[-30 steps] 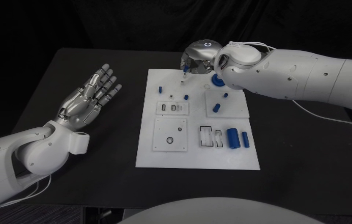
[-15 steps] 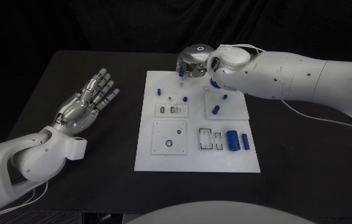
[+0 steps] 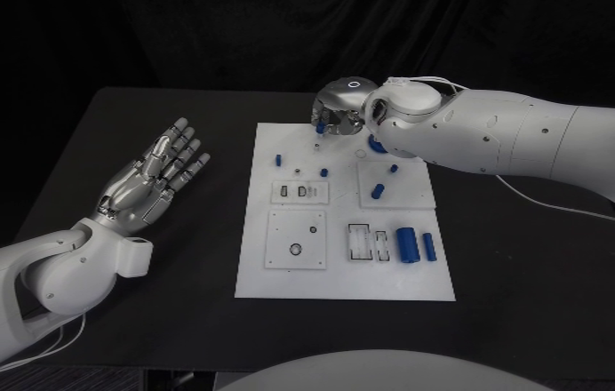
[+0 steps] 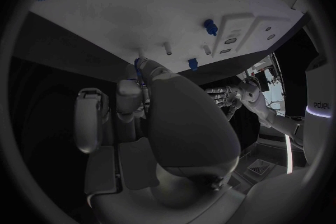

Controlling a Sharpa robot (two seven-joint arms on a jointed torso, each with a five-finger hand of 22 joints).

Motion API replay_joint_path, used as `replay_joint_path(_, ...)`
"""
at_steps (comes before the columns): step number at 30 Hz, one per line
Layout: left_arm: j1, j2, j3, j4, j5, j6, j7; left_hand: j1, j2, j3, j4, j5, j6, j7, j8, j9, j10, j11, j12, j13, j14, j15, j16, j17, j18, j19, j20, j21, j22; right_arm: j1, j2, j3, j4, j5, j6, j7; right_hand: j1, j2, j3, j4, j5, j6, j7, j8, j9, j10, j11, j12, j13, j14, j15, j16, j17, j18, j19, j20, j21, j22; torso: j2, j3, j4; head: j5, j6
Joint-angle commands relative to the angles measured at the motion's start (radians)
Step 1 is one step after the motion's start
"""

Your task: Assemble the parts on the task board

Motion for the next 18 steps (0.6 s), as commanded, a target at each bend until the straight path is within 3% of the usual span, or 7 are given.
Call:
replay_joint_path(1, 0.002, 0.001, 0.001, 0.000, 0.009, 0.013, 0.151, 0.006, 0.006, 0.006, -0.004, 0.007, 0.001, 0.008, -0.001, 0.000, 0.000, 0.007, 0.002, 0.001, -0.001, 0.009, -0.004, -0.001, -0.004, -0.001, 0.009, -0.006, -0.001, -0.008, -0.004, -0.003, 0.005, -0.003, 0.008, -0.018, -0.012, 0.003, 0.007, -0.004, -0.002, 0.029, 0.006, 0.015, 0.010, 0.007, -0.003, -0.005, 0.003, 0.000, 0.006, 0.002, 0.006, -0.007, 0.000, 0.007, -0.003, 0.040, -0.002, -0.0017, 0.0002, 0.002, -0.004)
replay_joint_path(11, 0.002, 0.002, 0.001, -0.008, 0.010, 0.011, 0.144, 0.007, 0.010, 0.008, -0.003, 0.012, 0.000, 0.010, -0.001, -0.001, -0.001, 0.005, 0.002, 0.001, -0.001, 0.011, -0.004, -0.001, -0.004, -0.001, 0.012, -0.006, -0.001, -0.008, -0.006, -0.003, 0.009, -0.003, 0.004, -0.017, -0.032, 0.005, 0.001, -0.004, -0.013, 0.053, -0.002, 0.030, 0.032, 0.016, -0.005, -0.010, 0.004, -0.001, 0.004, 0.003, 0.009, -0.008, 0.000, 0.006, -0.002, 0.044, -0.001, -0.0017, 0.0001, -0.003, -0.006)
replay_joint_path(18, 0.002, 0.005, 0.001, -0.013, 0.010, 0.012, 0.137, 0.010, 0.012, 0.012, -0.005, 0.022, -0.003, 0.013, -0.002, -0.001, -0.003, 0.004, 0.001, 0.000, -0.001, 0.013, -0.004, -0.001, -0.004, -0.001, 0.014, -0.006, -0.001, -0.008, -0.007, -0.003, 0.011, -0.003, 0.020, -0.024, -0.040, 0.000, 0.003, -0.007, -0.018, 0.019, -0.009, 0.012, 0.036, -0.001, 0.002, -0.026, 0.001, -0.006, 0.010, -0.002, 0.003, -0.007, -0.003, 0.009, -0.005, 0.041, -0.002, -0.0013, -0.0004, -0.004, -0.008)
